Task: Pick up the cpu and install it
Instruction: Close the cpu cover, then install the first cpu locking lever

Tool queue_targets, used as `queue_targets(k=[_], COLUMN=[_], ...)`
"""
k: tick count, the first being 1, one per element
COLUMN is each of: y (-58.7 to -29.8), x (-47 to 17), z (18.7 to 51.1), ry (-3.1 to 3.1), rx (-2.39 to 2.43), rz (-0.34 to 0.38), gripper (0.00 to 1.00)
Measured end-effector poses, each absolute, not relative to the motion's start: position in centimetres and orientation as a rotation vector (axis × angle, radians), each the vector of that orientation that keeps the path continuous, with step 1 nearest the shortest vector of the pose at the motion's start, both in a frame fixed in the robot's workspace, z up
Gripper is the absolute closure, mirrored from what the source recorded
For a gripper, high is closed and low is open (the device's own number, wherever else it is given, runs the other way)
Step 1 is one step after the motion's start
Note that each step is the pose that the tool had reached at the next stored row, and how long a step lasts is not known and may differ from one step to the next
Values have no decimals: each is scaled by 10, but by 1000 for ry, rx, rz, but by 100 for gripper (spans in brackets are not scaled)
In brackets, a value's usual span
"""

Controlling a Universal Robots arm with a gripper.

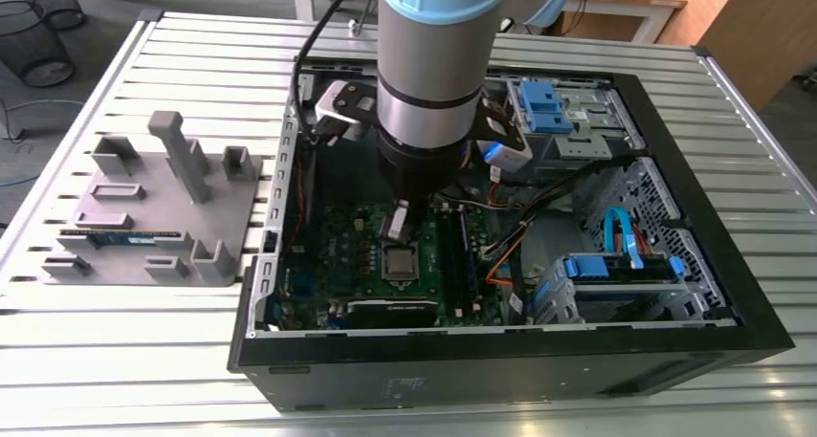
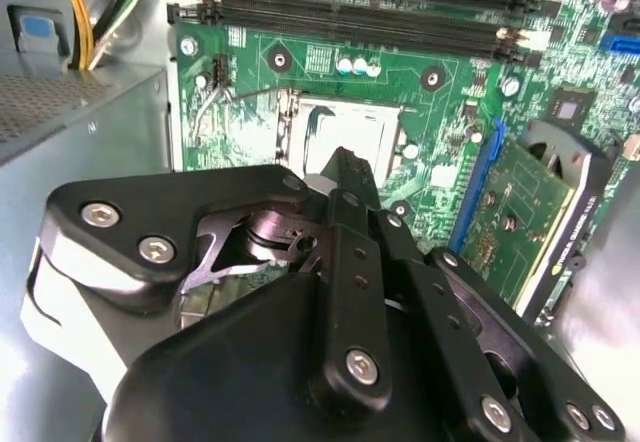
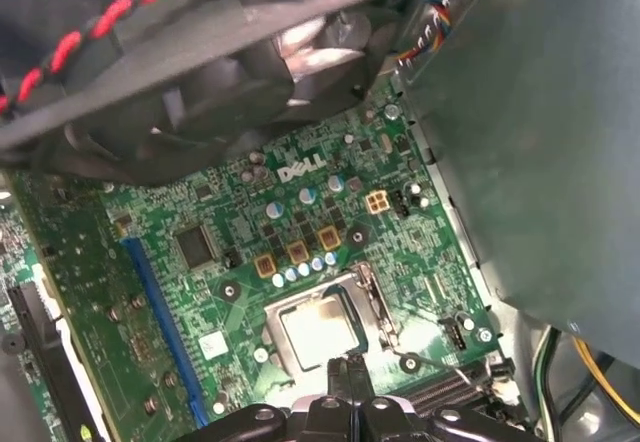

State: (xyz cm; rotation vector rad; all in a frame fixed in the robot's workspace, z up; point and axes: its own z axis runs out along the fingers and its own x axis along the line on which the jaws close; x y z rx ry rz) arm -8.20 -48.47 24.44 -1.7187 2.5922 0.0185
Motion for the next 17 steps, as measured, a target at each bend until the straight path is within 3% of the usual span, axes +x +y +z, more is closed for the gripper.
queue_targets(k=[17], y=[-485], x=[-84], z=[243], ry=[2592], rx=[-1719], rz=[18], gripper=[89])
